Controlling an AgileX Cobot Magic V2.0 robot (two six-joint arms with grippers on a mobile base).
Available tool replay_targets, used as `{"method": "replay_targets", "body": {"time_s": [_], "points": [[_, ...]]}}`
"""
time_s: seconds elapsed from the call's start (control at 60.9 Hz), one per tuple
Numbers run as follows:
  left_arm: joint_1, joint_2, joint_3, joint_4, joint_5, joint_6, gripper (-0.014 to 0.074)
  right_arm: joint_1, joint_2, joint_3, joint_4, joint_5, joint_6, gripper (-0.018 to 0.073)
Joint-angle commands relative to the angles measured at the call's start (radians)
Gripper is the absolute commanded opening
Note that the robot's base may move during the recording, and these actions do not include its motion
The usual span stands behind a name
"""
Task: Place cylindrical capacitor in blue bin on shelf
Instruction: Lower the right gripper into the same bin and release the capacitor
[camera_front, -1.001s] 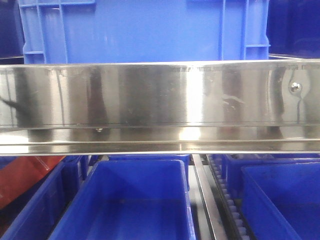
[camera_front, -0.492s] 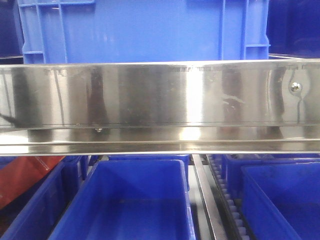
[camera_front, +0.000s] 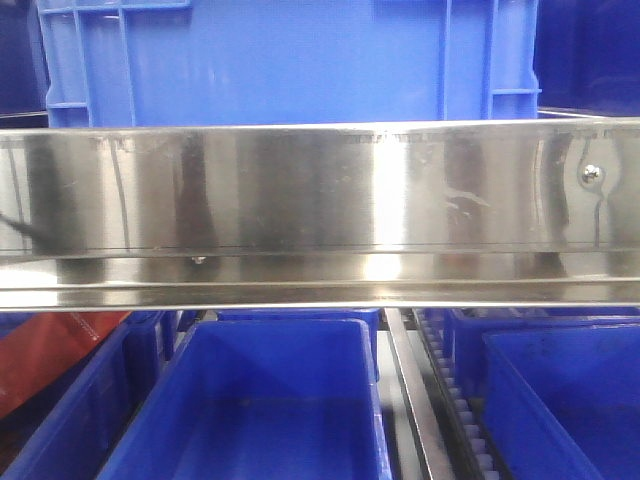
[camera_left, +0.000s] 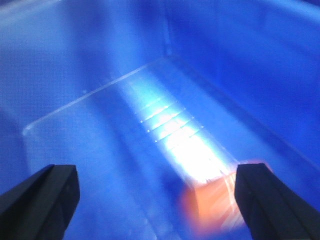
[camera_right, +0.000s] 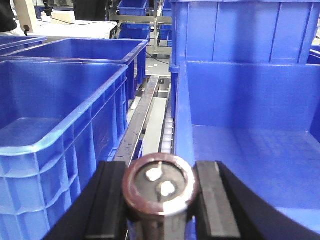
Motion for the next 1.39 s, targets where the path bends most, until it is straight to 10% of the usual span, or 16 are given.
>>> {"method": "replay_targets", "body": {"time_s": [0.0, 0.345, 0.935, 1.379], "points": [[-0.004, -0.069, -0.01, -0.006, 0.051, 0.0, 0.0488, 0.002, -0.004, -0.001, -0.003, -0.003, -0.003, -0.013], [0.054, -0.317, 0.046, 0.002, 0.31, -0.002, -0.0111, 0.002, -0.004, -0.001, -0.003, 0.035, -0.003, -0.013], [0.249, -1.056, 0.713, 0.006, 0.178, -0.133, -0.0111, 0.017, 0.076, -0.07, -0.003, 0.019, -0.042, -0.013], [0.355, -1.241, 0.868, 0.003, 0.178, -0.156, -0.0111, 0.326, 0.516, -0.567, -0.003, 0.083, -0.086, -0.013]]}}
